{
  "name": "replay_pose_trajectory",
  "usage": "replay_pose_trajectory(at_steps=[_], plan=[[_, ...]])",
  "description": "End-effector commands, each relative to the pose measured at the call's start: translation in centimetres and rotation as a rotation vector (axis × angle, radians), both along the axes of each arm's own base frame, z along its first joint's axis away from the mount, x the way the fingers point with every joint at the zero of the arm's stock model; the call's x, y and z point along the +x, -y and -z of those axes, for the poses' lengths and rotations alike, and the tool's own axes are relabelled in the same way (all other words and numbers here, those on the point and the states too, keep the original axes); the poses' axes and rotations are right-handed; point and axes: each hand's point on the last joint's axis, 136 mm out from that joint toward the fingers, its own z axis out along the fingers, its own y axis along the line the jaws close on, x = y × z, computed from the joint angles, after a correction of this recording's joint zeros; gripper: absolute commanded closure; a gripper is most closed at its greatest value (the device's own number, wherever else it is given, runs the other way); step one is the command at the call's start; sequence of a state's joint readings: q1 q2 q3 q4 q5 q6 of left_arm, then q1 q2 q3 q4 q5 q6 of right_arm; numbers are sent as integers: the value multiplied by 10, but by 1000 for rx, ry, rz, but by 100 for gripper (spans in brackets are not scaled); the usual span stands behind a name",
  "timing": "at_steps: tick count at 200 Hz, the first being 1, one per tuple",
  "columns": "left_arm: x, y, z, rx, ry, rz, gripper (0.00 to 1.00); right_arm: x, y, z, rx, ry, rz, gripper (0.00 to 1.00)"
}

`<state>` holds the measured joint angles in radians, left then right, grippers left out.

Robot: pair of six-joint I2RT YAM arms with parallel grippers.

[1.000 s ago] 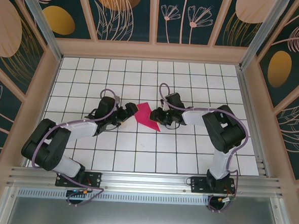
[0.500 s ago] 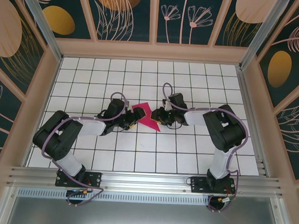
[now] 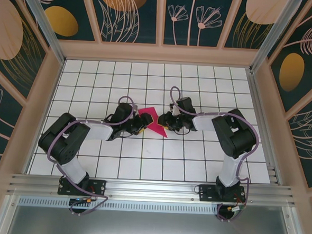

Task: Fold a paper plane with a square sheet of paper (pick it up from the middle)
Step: Fold the wing for the fifth time at the center of the table.

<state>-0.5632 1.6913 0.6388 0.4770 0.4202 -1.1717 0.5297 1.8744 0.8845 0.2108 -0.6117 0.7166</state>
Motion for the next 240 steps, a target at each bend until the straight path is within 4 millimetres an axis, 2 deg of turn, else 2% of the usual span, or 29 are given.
replay_pose_trajectory(at_steps=[1,8,10,16,45,73,95,131,152,182,240], plan=[[4,11,-10,-43,26,24,45,-12,5,13,5,-58,-13,66],[5,12,-12,-47,30,24,48,-10,3,8,16,-42,-18,66],[4,11,-3,-36,13,22,49,-10,3,7,18,-39,-19,66],[4,11,0,-32,5,21,53,-7,3,3,25,-23,-18,66],[6,9,3,-22,2,5,70,3,3,-22,59,76,-23,62],[9,7,6,-4,2,-7,87,15,12,-50,60,229,-8,46],[9,6,5,3,3,-13,94,17,23,-71,34,387,-12,36],[10,4,3,10,2,-25,96,16,41,-85,-129,649,-35,26],[11,5,2,6,-3,-29,96,11,44,-89,-196,791,-79,24],[10,6,-3,-14,-21,-37,96,-7,32,-92,-304,1045,-166,24],[10,8,-3,-25,-77,-55,95,-28,8,-65,-395,1221,-362,28]])
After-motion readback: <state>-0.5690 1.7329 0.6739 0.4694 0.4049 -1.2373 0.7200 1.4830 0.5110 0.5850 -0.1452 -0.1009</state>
